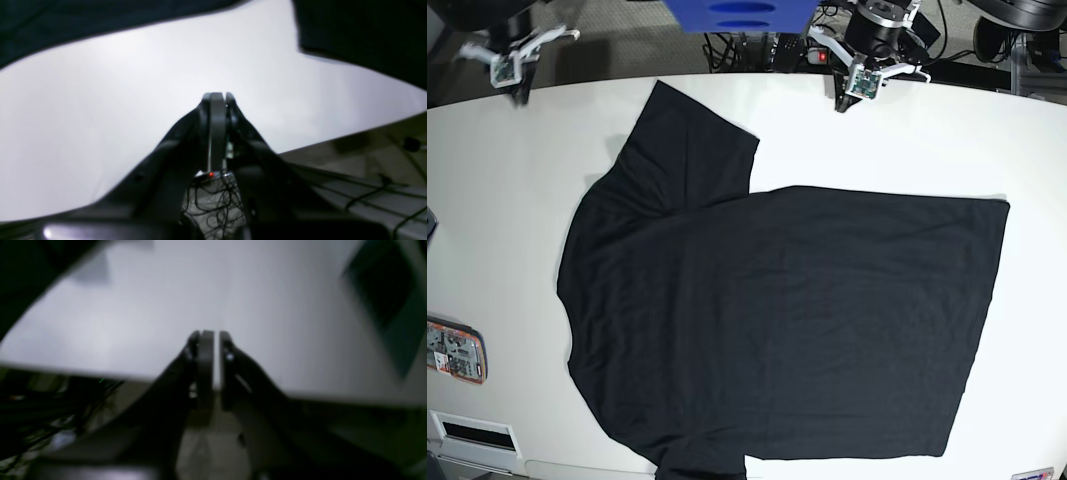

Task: Fold the T-shirt properly
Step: 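Move both grippers down to the shirt's shoulder edges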

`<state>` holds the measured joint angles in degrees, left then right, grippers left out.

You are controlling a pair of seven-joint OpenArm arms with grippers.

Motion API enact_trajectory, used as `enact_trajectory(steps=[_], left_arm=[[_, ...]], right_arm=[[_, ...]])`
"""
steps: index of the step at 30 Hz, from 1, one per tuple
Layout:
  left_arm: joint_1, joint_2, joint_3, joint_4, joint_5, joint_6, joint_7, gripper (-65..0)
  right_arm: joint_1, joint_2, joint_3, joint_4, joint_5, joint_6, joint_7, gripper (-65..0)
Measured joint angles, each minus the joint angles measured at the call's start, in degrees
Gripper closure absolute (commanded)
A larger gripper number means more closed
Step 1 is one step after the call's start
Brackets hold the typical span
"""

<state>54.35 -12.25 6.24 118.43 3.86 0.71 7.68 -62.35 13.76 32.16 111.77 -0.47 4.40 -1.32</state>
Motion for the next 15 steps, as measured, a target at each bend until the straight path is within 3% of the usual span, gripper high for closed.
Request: enact_trajectory(steps=[4, 7, 13, 15], left_arm=[[-3.04, 0.00, 0.22, -0.20, 0.04, -0.61, 0.28, -0.4], [-4.26, -0.02, -0.02, -0.09, 0.02, -0.42, -0.09, -2.0], [-7.61, -2.89, 0.50, -0.09, 7.76, -0.68, -0.28, -26.5], [-8.28, -5.88, 0.79, -0.11, 11.80, -1.07, 0.39, -33.8]], right_arm=[[0.76, 4.74, -0.07, 0.02, -0.02, 1.20, 0.39, -24.3], [1.03, 7.45, -0.02, 0.33, 0.02, 0.96, 2.36, -25.7], [3.17, 9.77, -0.04, 0.33, -0.24, 1.16, 2.27, -26.1], [4.13, 9.92, -0.35, 0.52, -6.14, 1.31, 2.69, -26.1]])
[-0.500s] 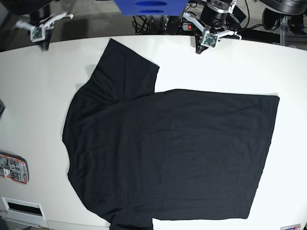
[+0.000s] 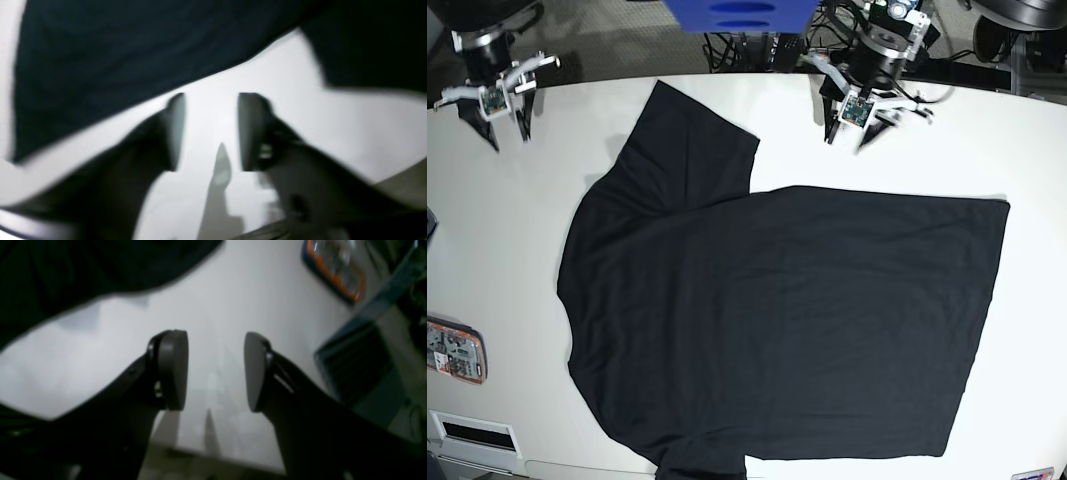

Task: Fold the T-shirt properly
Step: 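Move both grippers down to the shirt's shoulder edges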

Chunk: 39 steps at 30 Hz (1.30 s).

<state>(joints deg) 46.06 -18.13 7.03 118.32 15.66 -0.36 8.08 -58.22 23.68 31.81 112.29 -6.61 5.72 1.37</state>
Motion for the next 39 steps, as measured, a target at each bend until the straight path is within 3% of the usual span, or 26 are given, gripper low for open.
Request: enact_trajectory(steps=[5, 11, 14, 17, 21, 26, 27, 33, 39], left_arm=[[-2.43, -7.19, 0.02, 0.00, 6.25, -0.04, -0.04, -36.8], [-4.96, -13.05, -0.26, 0.00, 7.41, -0.35, -0.33, -36.8], [-4.94, -15.39, -1.99, 0.00, 7.41, -0.46, -0.31, -36.9], [-6.54, -15.82, -2.60, -0.04, 7.37, -0.57, -0.07, -36.9], [-6.84, -15.87, -7.04, -0.04, 7.52, -0.04, 0.17, -36.9], [-7.37, -18.49, -8.44, -0.15, 7.58, -0.57, -0.68, -36.9], [-7.34, -19.10, -8.61, -0.35, 7.61, -0.35, -0.63, -36.9], [-7.26, -18.99, -8.55, -1.84, 7.52, -0.61, -0.70, -36.9], [-7.30, -19.10, -8.57, -2.43, 7.56, -0.50, -0.63, -36.9]], right_arm=[[3.45, -1.18, -3.76, -0.17, -19.91, -0.17, -1.03, -26.0], [7.02, -10.56, -13.66, -0.22, -34.91, 1.07, -0.28, -26.1], [8.09, -14.25, -18.67, -0.15, -40.74, -0.20, -5.62, -26.1], [8.94, -16.04, -25.64, -0.02, -44.50, 0.31, -7.13, -26.1], [8.94, -17.03, -34.60, 0.00, -48.78, 0.70, -13.84, -26.2], [11.63, -18.93, -46.45, 0.00, -56.92, 0.70, -25.31, -26.2], [12.20, -18.93, -49.00, 0.02, -59.39, -0.28, -29.64, -26.2], [16.15, -17.64, -59.78, 0.07, -63.04, -0.76, -47.39, -26.2], [19.34, -15.58, -64.06, -0.26, -61.55, 1.20, -52.78, -26.2]])
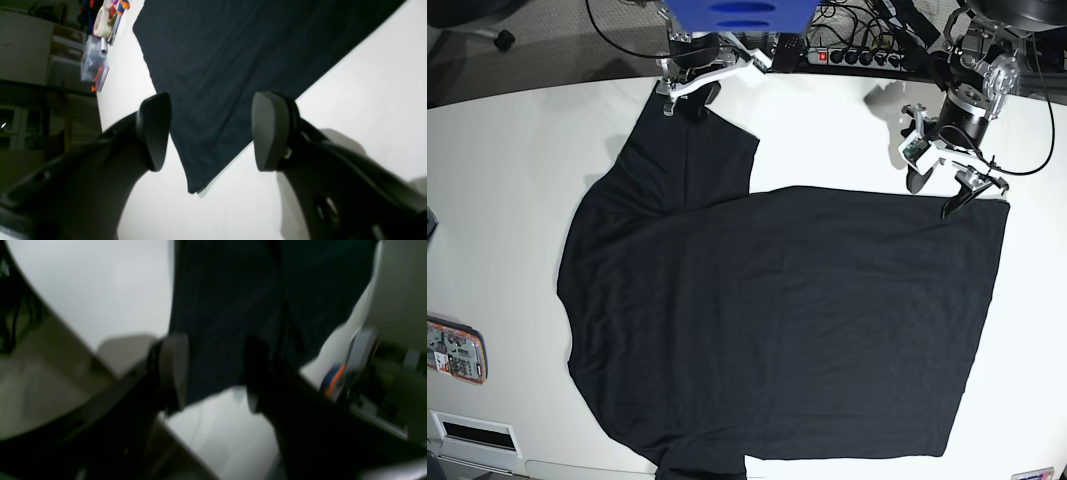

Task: Fold the T-shirt properly
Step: 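Move both grippers down to the shirt's shoulder edges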

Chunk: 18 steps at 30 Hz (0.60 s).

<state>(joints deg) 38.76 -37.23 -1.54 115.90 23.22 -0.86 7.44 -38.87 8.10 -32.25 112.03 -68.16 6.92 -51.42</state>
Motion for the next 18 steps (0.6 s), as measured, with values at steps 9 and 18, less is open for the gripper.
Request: enact_trajectory(steps=[9, 18], left_arm=[[-0.02, -0.07, 0.00, -1.81, -0.02, -0.02, 0.33, -36.9], [-0.04, -0.09, 0.00, -1.81, -0.02, 0.00, 0.33, -36.9]], right_arm=[[0.94, 0.61, -1.25, -0.04, -0.02, 0.20, -2.93, -26.2], [3.26, 1.14, -1.90, -0.72, 1.29, 1.05, -2.86, -25.9]])
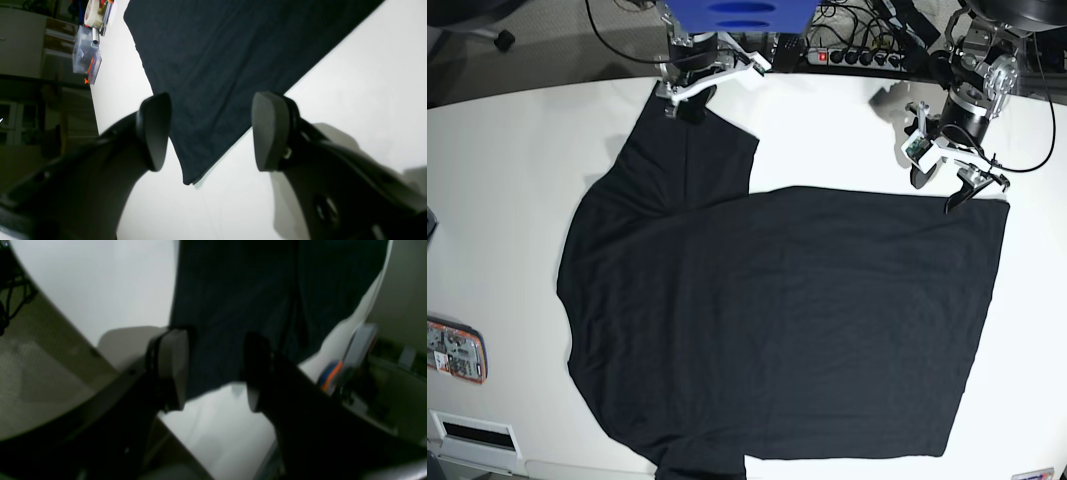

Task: Fold the T-shirt properly
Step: 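Move both grippers down to the shirt's shoulder edges, then grasp the shoulder edges of the black shirt with both grippers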

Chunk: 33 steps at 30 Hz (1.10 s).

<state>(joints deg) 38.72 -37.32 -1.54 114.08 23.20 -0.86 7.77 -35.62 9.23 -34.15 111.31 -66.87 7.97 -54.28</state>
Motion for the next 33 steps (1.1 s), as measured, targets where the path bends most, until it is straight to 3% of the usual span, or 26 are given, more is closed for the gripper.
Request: enact_trajectory(steps=[7, 10, 20, 30, 32, 33], left_arm=[[0.00, 0.00, 0.00, 0.00, 0.04, 0.04, -0.04, -36.9], [0.02, 0.02, 0.00, -0.04, 0.07, 0.04, -0.02, -36.9], [0.02, 0.02, 0.00, -0.04, 0.02, 0.00, 0.00, -36.9], [0.00, 0.02, 0.00, -0.04, 0.02, 0.00, 0.00, -36.9], [0.00, 0.02, 0.00, -0.04, 0.04, 0.07, -0.07, -36.9], [0.00, 0.00, 0.00, -0.04, 0.04, 0.04, 0.00, -36.9]], right_arm=[[1.68, 0.31, 0.02, -0.59, 11.39, -0.22, -2.23, -25.8], [4.02, 0.48, 0.02, -0.81, 14.75, 0.92, -0.70, -25.8], [6.14, 1.14, -0.24, -0.79, 17.79, 1.97, -2.25, -25.8], [4.85, -0.59, 6.08, -0.79, 17.27, 3.26, -0.55, -25.8], [5.29, -1.33, 7.43, -0.76, 18.71, 5.77, -1.36, -25.8], [5.14, -1.38, 7.50, -0.74, 18.67, 5.49, -1.22, -25.8]])
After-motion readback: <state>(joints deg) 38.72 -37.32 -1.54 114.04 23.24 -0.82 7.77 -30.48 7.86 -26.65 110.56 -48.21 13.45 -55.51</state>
